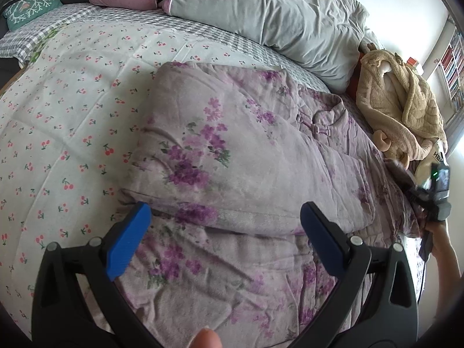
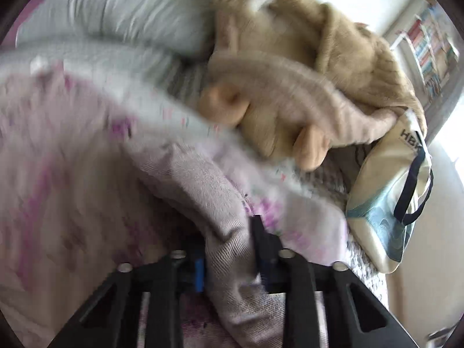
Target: Fold large clothes
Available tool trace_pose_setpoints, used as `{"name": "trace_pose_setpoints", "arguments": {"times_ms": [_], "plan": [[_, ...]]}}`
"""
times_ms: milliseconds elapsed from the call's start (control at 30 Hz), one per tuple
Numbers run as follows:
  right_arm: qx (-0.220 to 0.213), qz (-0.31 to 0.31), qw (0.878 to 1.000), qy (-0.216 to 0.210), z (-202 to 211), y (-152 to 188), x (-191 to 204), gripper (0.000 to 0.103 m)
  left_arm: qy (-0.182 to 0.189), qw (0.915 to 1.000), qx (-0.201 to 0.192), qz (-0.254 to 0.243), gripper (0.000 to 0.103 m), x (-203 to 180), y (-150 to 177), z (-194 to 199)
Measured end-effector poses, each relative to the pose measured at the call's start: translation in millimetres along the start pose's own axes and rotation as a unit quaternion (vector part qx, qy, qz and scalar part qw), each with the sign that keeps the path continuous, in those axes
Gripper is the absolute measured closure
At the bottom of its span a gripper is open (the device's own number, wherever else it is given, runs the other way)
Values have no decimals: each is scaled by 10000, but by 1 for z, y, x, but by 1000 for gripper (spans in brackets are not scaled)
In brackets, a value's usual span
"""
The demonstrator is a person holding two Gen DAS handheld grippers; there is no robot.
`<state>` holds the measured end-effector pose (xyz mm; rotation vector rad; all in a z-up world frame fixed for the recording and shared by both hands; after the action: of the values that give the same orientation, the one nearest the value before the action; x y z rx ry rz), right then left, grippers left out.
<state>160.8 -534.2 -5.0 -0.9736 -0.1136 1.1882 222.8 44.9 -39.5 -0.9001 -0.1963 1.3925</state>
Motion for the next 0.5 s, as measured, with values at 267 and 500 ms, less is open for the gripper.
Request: {"name": "trace_pose_setpoints", "arguments": {"times_ms": [267,500], "plan": [[-1514,-881,9795,-998,124,-72,-33,85,173,9998,-29,40,1,-4,-1,5],[-2234,-1032,9405,-2342,212,-121,0,85,343,9992,-128,166,1,-1,-5,15]]}}
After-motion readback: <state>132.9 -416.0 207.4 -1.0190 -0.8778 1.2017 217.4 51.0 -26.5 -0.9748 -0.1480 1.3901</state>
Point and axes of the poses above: each gripper's, at about its wrist camera, not at the fingertips, and z roughly against the way its jaws point, x to its left, y to its underside, the point moved 2 cm from there along -z, roughly the way its jaws point, and after that the axes turned 6 degrees about -x, right-handed, at the moved point
